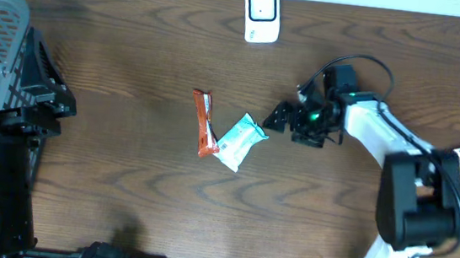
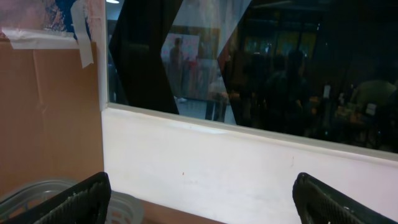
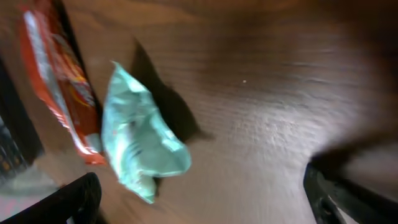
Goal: Scan the item barcode
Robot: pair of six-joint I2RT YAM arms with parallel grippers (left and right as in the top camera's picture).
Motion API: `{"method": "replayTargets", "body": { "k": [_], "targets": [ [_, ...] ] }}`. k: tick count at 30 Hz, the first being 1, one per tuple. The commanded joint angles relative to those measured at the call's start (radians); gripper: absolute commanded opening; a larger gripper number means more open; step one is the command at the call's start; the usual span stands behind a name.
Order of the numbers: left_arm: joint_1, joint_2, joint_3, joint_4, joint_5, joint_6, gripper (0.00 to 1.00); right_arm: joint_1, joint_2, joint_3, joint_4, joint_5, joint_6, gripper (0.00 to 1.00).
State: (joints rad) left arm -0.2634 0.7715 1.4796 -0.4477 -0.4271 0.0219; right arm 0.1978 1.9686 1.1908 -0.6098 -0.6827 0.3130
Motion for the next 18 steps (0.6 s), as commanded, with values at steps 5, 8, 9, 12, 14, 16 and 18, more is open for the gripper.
{"method": "replayTargets", "body": {
  "k": [5,8,9,12,14,16,18],
  "targets": [
    [0.005,-0.002,-0.003,0.001,0.001,-0.009,0.93,0.013,0.215,-0.008,0.044,-0.098,-0.147,0.99],
    [0.005,-0.002,-0.003,0.001,0.001,-0.009,0.93,0.013,0.266,-0.008,0.039,-0.105,-0.194,0.99],
    [0.005,-0.002,-0.003,0.001,0.001,-0.009,0.93,0.013,0.277,-0.008,0.032,-0.105,-0.217,0.99],
    [0.005,-0.002,-0.003,0.001,0.001,-0.009,0.93,0.015,0.292,-0.008,-0.001,-0.104,-0.271,0.99],
    [0.005,-0.002,-0.003,0.001,0.001,-0.009,0.93,0.027,0.293,-0.008,-0.011,-0.082,-0.283,0.99],
    [0.005,-0.002,-0.003,0.001,0.001,-0.009,0.93,0.047,0.293,-0.008,-0.007,-0.015,-0.279,0.99],
    [0.005,-0.002,-0.003,0.001,0.001,-0.009,0.93,0.068,0.294,-0.008,-0.001,0.048,-0.253,0.99]
  ]
}}
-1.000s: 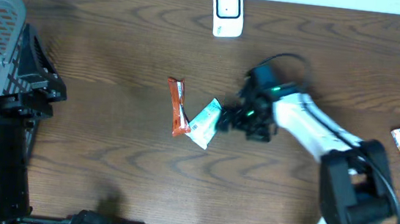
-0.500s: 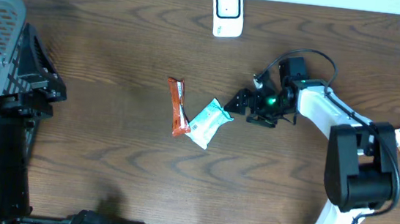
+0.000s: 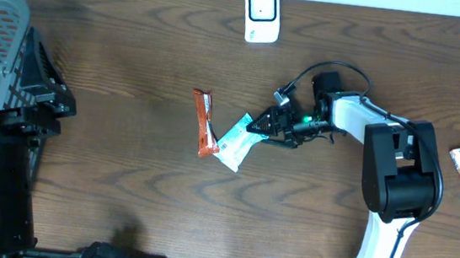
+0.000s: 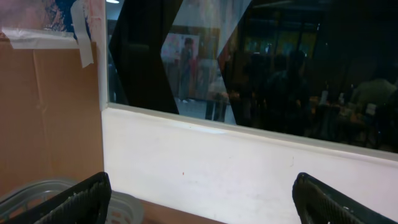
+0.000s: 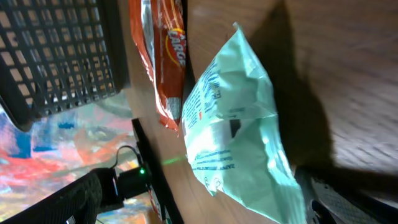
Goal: Scan the item barcode
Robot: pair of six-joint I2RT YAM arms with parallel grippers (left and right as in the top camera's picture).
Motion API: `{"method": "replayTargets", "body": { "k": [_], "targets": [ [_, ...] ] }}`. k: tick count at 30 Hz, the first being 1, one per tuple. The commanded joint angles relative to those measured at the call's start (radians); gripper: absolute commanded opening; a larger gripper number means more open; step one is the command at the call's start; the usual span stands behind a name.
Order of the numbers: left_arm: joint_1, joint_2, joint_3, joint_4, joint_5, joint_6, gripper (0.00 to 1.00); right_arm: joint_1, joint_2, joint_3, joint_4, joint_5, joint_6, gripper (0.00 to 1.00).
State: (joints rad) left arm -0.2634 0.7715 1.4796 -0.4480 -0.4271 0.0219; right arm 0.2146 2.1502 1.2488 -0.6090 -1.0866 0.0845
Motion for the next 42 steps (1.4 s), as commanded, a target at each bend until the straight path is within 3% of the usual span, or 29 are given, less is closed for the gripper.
{"method": "replayTargets", "body": {
  "k": [1,8,10,15,18,19,20,27,33,42],
  "targets": [
    [0.005,-0.002,-0.003,0.002,0.001,-0.009,0.93,0.064,0.113,-0.066,0.003,0.461,-0.018,0.99],
    [0.005,-0.002,-0.003,0.002,0.001,-0.009,0.94,0.145,0.113,-0.066,0.043,0.550,-0.008,0.99],
    [0.005,-0.002,-0.003,0.002,0.001,-0.009,0.93,0.156,0.113,-0.066,0.042,0.582,-0.003,0.95],
    [0.005,-0.002,-0.003,0.002,0.001,-0.009,0.93,0.158,0.113,-0.066,0.084,0.581,0.015,0.37],
    [0.005,-0.002,-0.003,0.002,0.001,-0.009,0.93,0.159,0.113,-0.066,0.115,0.581,0.016,0.16],
    [0.005,-0.002,-0.003,0.002,0.001,-0.009,0.93,0.159,0.113,-0.066,0.121,0.581,0.016,0.04],
    [0.005,-0.002,-0.003,0.001,0.001,-0.009,0.93,0.159,0.113,-0.066,0.123,0.577,0.016,0.01],
    [0.005,-0.002,-0.003,0.001,0.001,-0.009,0.93,0.139,0.065,-0.050,0.089,0.390,-0.005,0.01],
    [0.005,-0.002,-0.003,0.001,0.000,-0.009,0.93,0.067,-0.117,-0.051,-0.008,0.127,-0.082,0.01],
    [0.005,-0.002,-0.003,0.001,0.000,-0.009,0.93,-0.006,-0.340,-0.051,-0.141,-0.058,-0.108,0.01]
  ]
}}
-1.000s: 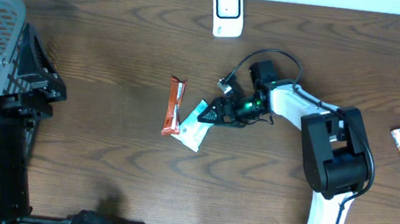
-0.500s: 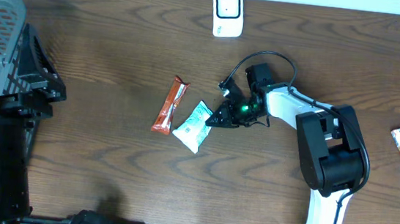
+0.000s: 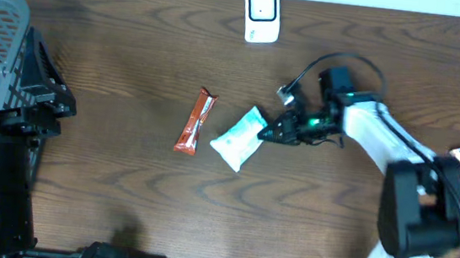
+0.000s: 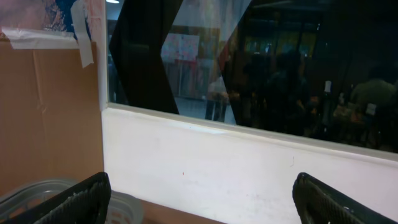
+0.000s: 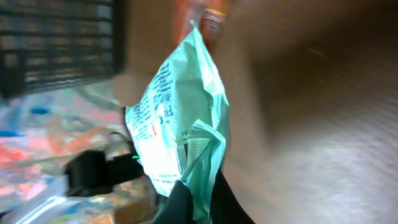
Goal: Scan the item barcode
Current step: 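Lift the wipes pack and hold it over the scanner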
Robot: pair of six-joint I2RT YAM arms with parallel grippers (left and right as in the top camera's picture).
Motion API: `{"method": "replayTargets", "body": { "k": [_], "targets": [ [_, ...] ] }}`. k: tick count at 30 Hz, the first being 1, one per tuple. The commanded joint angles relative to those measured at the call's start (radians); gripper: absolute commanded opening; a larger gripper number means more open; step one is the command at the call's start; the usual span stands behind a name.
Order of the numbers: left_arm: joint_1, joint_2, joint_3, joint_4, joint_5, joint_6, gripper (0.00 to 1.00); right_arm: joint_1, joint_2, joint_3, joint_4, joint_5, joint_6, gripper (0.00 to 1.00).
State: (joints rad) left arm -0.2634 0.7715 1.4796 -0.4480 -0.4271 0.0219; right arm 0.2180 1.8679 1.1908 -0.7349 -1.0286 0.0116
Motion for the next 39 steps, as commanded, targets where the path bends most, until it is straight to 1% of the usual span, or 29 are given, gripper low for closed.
{"method": "replayTargets", "body": {
  "k": [1,6,8,11,20,23,28,33,36,39],
  "targets": [
    [0.005,-0.002,-0.003,0.001,0.000,-0.009,0.94,-0.013,-0.077,0.007,-0.031,-0.122,-0.035,0.01],
    [0.005,-0.002,-0.003,0.002,0.001,-0.009,0.93,-0.018,-0.132,0.007,-0.082,-0.252,-0.035,0.01],
    [0.005,-0.002,-0.003,0.002,0.000,-0.009,0.93,-0.019,-0.148,0.007,-0.093,-0.274,-0.027,0.01],
    [0.005,-0.002,-0.003,0.002,0.000,-0.009,0.93,-0.024,-0.170,0.007,-0.114,-0.275,-0.001,0.01],
    [0.005,-0.002,-0.003,0.002,0.001,-0.009,0.93,-0.048,-0.181,0.007,-0.175,-0.242,-0.002,0.01],
    [0.005,-0.002,-0.003,0.002,0.001,-0.009,0.93,-0.046,-0.181,0.008,-0.185,-0.153,0.008,0.02],
    [0.005,-0.002,-0.003,0.002,0.001,-0.009,0.93,-0.035,-0.203,0.036,-0.148,0.087,0.074,0.02],
    [0.005,-0.002,-0.003,0.002,0.001,-0.009,0.93,-0.032,-0.209,0.162,-0.081,0.401,0.177,0.02],
    [0.005,-0.002,-0.003,0.002,0.001,-0.009,0.93,-0.027,-0.209,0.235,-0.026,0.561,0.212,0.02],
    [0.005,-0.002,-0.003,0.001,0.001,-0.009,0.93,-0.011,-0.209,0.283,0.076,0.720,0.220,0.01]
  ]
}}
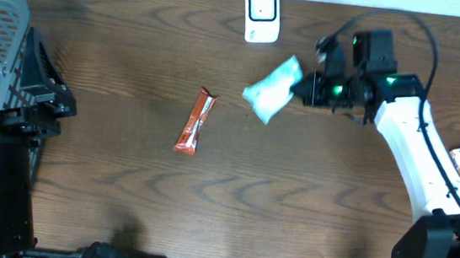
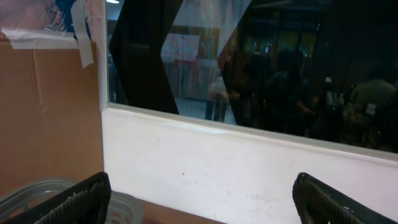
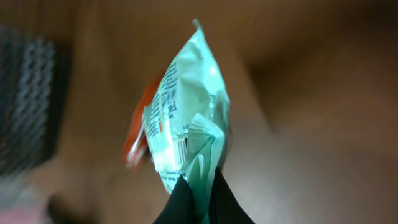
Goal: Scan the item barcode
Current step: 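Lift the wipes pack and hold it over the scanner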
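Observation:
My right gripper (image 1: 301, 88) is shut on one end of a mint-green snack pouch (image 1: 272, 87) and holds it off the table, just below the white barcode scanner (image 1: 261, 13) at the back edge. In the right wrist view the pouch (image 3: 186, 118) stands up from my closed fingertips (image 3: 177, 202), its printed face to the left. An orange snack bar (image 1: 195, 121) lies on the table to the left. My left gripper (image 2: 202, 199) is open, its fingers (image 2: 81, 196) wide apart and aimed at a white wall, holding nothing.
A grey wire basket sits at the far left over the dark left arm base (image 1: 10, 125). A small orange packet and a green-capped item lie at the right edge.
My right gripper has moved up and back with the pouch, from the table's middle beside the orange bar to just below the scanner. The left gripper has not moved.
My right gripper was open, right of the pouch and orange bar lying together. Then it was at the pouch's edge. Then it was shut on the pouch, with the bar shifted leftwards apart from it. Now the pouch hangs near the scanner.

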Robot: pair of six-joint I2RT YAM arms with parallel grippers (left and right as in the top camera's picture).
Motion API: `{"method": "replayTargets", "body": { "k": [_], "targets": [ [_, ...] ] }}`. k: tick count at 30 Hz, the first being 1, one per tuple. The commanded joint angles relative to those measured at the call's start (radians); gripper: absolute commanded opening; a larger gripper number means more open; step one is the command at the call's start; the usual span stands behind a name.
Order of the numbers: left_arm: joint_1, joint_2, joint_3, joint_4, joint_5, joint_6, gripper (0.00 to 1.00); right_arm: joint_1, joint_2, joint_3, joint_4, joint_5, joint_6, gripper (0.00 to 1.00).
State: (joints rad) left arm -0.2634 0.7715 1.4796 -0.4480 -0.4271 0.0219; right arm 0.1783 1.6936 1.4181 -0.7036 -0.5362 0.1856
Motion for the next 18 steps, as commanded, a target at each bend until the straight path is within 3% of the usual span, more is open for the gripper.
{"method": "replayTargets", "body": {
  "k": [1,6,13,18],
  "targets": [
    [0.005,-0.002,-0.003,0.001,0.001,-0.009,0.94,0.036,-0.034,0.061,0.088,0.290,0.045,0.02],
    [0.005,-0.002,-0.003,0.001,0.001,-0.009,0.93,0.085,-0.004,0.061,0.320,0.591,0.012,0.01],
    [0.005,-0.002,-0.003,0.001,0.000,-0.008,0.93,0.121,0.136,0.063,0.642,0.723,-0.122,0.01],
    [0.005,-0.002,-0.003,-0.006,0.000,-0.008,0.93,0.146,0.283,0.149,0.766,0.781,-0.251,0.01]
  ]
}}
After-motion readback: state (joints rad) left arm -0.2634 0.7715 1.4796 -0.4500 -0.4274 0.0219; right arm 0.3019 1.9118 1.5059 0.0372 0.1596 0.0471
